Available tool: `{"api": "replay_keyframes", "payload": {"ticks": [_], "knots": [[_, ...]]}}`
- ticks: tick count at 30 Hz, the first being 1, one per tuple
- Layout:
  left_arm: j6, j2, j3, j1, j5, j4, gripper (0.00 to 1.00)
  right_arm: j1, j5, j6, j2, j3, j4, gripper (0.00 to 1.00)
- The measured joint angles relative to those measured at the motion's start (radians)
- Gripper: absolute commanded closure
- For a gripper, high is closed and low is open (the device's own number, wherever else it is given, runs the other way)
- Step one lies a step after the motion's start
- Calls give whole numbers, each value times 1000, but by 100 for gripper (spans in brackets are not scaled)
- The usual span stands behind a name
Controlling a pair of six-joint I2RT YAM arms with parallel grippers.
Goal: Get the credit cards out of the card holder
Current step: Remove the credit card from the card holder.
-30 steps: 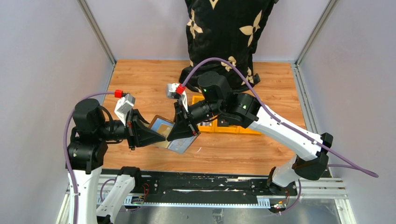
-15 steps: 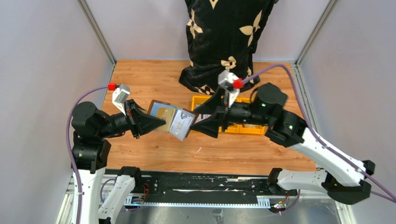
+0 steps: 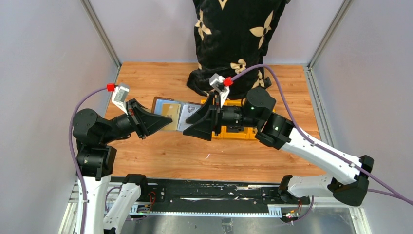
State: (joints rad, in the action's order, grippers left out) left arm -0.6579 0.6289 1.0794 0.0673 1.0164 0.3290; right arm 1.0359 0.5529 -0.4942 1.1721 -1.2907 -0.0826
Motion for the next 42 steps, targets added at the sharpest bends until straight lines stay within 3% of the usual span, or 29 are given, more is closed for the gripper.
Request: {"api": "replay_keyframes", "payload": {"ticks": [15,21,27,30,36,42], "knots": [[-215,-3,-45,-6,56,-171,100,-18,52,-158,91,11,-142,42],[-267,-26,-61,-6,67,-224,98,-24,85,-224,103,26,-234,56],[-288,-41,-73,-11,73,-246,86,-40,115,-297,142,26,-290,88],[-294,-42,-77,-12,75,-253,81,-47,129,-323,148,35,-308,100],[-318,-40,-79,-12,108,-253,70,-48,146,-348,143,84,-375,100],[-383,-31,-95,-12,130,-294,86,-49,158,-354,129,113,-409,100]]}}
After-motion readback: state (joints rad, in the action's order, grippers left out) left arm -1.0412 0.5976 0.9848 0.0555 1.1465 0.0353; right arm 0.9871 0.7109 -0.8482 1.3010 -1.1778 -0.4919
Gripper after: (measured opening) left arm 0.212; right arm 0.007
